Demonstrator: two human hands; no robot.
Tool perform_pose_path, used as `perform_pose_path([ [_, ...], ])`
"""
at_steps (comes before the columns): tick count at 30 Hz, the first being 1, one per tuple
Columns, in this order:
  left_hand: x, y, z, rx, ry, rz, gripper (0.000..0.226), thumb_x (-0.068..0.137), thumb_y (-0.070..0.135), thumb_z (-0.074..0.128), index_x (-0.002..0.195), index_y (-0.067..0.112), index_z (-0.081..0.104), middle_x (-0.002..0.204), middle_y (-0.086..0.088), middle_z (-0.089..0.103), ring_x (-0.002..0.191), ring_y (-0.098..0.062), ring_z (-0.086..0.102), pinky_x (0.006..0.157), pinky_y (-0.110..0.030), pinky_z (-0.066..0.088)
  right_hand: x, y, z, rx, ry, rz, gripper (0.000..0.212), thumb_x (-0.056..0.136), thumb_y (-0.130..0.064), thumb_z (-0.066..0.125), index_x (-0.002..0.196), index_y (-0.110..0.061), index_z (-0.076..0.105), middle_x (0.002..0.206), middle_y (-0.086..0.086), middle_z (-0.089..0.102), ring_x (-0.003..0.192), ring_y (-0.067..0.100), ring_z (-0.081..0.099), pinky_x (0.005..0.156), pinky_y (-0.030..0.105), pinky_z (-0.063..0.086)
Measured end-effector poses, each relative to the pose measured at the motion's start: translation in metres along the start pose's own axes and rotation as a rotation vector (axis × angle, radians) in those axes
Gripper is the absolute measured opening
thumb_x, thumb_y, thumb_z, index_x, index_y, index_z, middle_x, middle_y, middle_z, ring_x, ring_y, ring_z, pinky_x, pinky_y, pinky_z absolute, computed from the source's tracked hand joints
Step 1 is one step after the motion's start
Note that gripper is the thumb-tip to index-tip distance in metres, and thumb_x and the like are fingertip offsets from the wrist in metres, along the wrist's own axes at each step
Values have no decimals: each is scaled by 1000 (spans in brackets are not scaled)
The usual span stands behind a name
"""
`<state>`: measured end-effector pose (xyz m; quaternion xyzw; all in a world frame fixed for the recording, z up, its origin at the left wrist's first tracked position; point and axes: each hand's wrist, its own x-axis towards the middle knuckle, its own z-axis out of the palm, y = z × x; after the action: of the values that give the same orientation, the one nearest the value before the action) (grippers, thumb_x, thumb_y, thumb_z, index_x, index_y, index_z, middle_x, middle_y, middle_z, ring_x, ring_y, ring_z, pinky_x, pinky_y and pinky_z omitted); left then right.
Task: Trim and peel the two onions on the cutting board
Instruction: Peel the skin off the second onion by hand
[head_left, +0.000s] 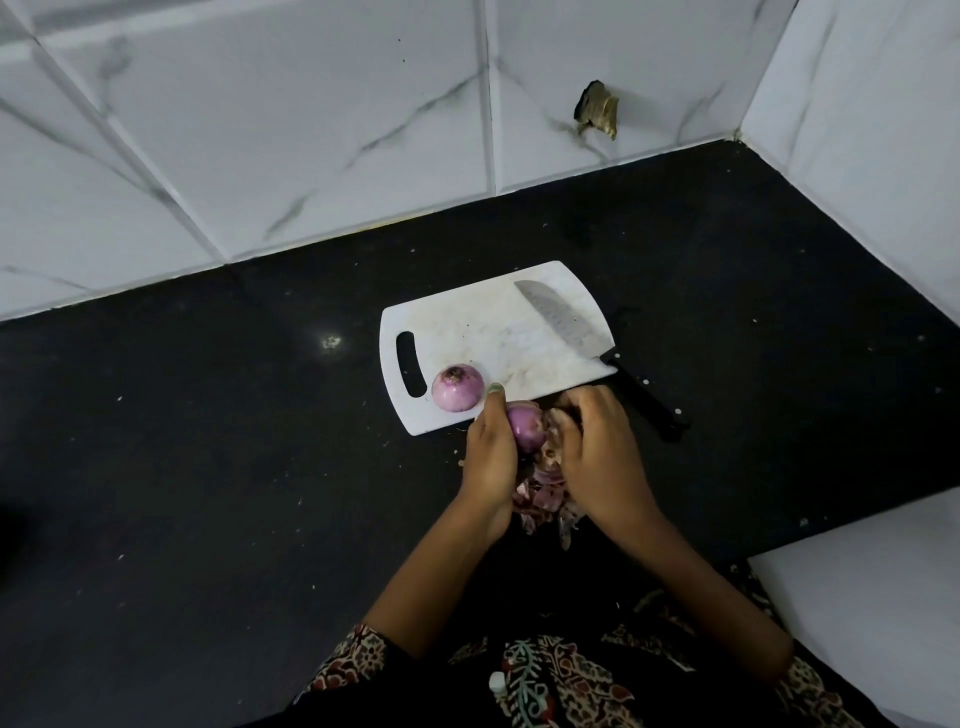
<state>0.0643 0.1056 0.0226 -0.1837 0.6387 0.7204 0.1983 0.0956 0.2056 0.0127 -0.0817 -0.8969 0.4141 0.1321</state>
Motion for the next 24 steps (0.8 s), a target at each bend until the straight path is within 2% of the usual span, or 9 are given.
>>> perform_pose_path([
  [3, -1, -1, -2, -19, -25, -42, 51, 101, 44, 32, 95, 11, 70, 85, -9, 74, 74, -16, 70, 61, -23, 54, 6, 7, -10, -28, 1, 125, 15, 97, -17, 45, 101, -7, 55, 94, 9, 60, 90, 26, 56, 75, 40, 44],
  [4, -1, 0, -2, -26, -28, -54, 51, 102, 43, 31, 94, 10, 70, 85, -10, 74, 73, -16, 70, 60, -22, 54, 8, 10, -14, -17, -14, 165, 17, 99, -23, 42, 97, -12, 55, 86, 5, 60, 83, 24, 57, 69, 38, 43],
  [6, -2, 0, -3, -32, -22, -73, 53, 102, 43, 30, 92, 10, 70, 89, -13, 74, 81, -21, 71, 71, -29, 56, 8, 11, -22, -12, -42, 191, 28, 100, -31, 39, 74, -24, 49, 63, -5, 52, 61, 16, 51, 59, 33, 34],
  [8, -4, 2, -4, -23, -7, -75, 54, 102, 44, 29, 87, 12, 70, 89, -14, 74, 84, -24, 70, 79, -34, 56, 8, 6, -28, -3, -56, 151, 30, 98, -27, 47, 68, -25, 47, 58, -5, 50, 54, 9, 48, 56, 31, 34],
  [10, -4, 2, -4, 8, -3, -54, 53, 102, 44, 30, 90, 11, 69, 91, -14, 73, 82, -24, 69, 76, -34, 54, 8, -1, -30, 130, -104, 146, 8, 92, -16, 57, 87, -22, 57, 75, -2, 61, 67, 10, 58, 63, 31, 45],
  [13, -7, 2, -4, 54, -8, 20, 51, 103, 39, 30, 99, 3, 66, 95, -21, 71, 88, -32, 69, 78, -39, 57, 5, -11, -27, 379, -227, 185, 18, 85, -12, 66, 100, -21, 63, 99, -1, 64, 85, 10, 64, 72, 19, 51],
  [17, -9, 2, -5, 86, -21, 124, 47, 103, 30, 29, 97, -4, 61, 97, -27, 67, 97, -38, 65, 91, -52, 52, 0, -17, -24, 449, -244, 162, 26, 75, -14, 78, 99, -15, 68, 96, -1, 69, 85, 9, 67, 72, 20, 54],
  [20, -9, 3, -5, 82, -36, 123, 49, 103, 31, 30, 98, -8, 58, 99, -31, 66, 99, -41, 64, 91, -53, 52, 0, -16, -26, 462, -228, 162, 26, 72, -9, 79, 96, -12, 70, 91, 1, 71, 83, 14, 69, 74, 32, 58],
  [24, -10, 5, -7, 87, -70, 94, 49, 104, 32, 29, 96, -4, 62, 98, -31, 66, 97, -42, 64, 87, -50, 54, 0, -15, -28, 452, -214, 162, 26, 68, -6, 80, 90, -16, 71, 90, -2, 71, 82, 13, 69, 75, 29, 57],
])
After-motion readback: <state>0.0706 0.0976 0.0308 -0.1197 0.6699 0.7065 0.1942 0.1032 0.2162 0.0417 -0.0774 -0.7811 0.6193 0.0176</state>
